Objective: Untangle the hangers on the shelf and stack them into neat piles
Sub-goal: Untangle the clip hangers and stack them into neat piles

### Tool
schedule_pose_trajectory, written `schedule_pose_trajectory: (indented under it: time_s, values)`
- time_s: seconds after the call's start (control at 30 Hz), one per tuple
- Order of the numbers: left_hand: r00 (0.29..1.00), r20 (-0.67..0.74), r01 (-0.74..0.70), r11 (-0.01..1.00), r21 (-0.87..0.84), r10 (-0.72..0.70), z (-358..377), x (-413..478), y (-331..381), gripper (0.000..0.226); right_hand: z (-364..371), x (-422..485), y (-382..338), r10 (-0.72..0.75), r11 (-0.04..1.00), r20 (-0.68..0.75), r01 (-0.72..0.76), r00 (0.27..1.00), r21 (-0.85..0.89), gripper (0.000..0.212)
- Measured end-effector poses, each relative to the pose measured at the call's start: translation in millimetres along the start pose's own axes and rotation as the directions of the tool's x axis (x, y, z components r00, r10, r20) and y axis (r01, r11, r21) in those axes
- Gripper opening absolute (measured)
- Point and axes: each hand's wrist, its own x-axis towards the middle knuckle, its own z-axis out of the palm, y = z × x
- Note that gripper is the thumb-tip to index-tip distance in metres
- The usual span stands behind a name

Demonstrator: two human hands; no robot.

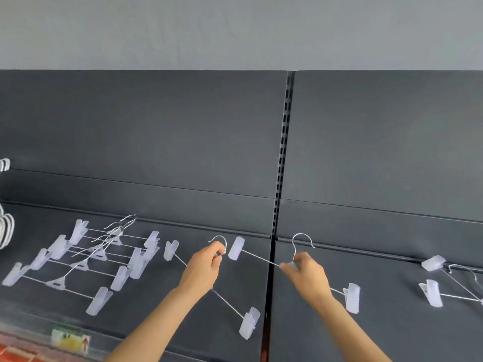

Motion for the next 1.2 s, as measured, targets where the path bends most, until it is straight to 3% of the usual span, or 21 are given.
schedule_pose_trajectory:
  time_s: [0.23, 0.43, 0.63, 0.7, 0.83, 1.07, 1.2]
  values:
    - [1.0, 0.017, 0.014, 0.998, -0.057, -0.013, 0.1, 19.4, -14.3, 0.009, 9.4, 12.2, -4.0, 0.023, 0.998, -0.039, -0.025, 0.999, -0.05, 0.025]
    - [0.993, 0.11, 0.056, 0.994, -0.089, -0.046, 13.5, 29.1, -8.1, 0.035, 6.3, 18.5, 4.4, -0.006, 1.0, -0.007, 0.006, 1.0, 0.007, 0.019]
    - [0.997, 0.075, 0.02, 0.993, -0.119, -0.011, 29.6, 35.6, 0.5, 0.008, 2.2, 22.3, 10.4, 0.012, 1.0, 0.006, -0.012, 1.0, 0.013, 0.021]
    - [0.998, 0.065, 0.027, 0.988, -0.149, -0.018, 32.1, 34.9, 3.5, 0.009, 0.6, 22.0, 12.7, 0.025, 1.0, -0.002, -0.025, 1.0, 0.001, 0.022]
    - [0.997, 0.081, 0.028, 0.988, -0.149, -0.016, 33.7, 33.3, 10.7, 0.026, -2.5, 22.1, 15.9, 0.015, 0.996, -0.064, -0.021, 0.998, -0.084, 0.021]
    - [0.993, 0.114, -0.007, 0.976, -0.219, 0.033, 39.5, 31.8, 22.3, 0.013, -12.5, 26.9, 11.6, 0.051, 0.994, -0.207, -0.071, 0.977, -0.087, 0.027]
    - [0.991, 0.134, 0.023, 0.955, -0.295, 0.018, 35.7, 31.4, 22.1, 0.014, -21.0, 33.9, 11.6, 0.062, 0.993, -0.206, -0.081, 0.976, -0.081, 0.023]
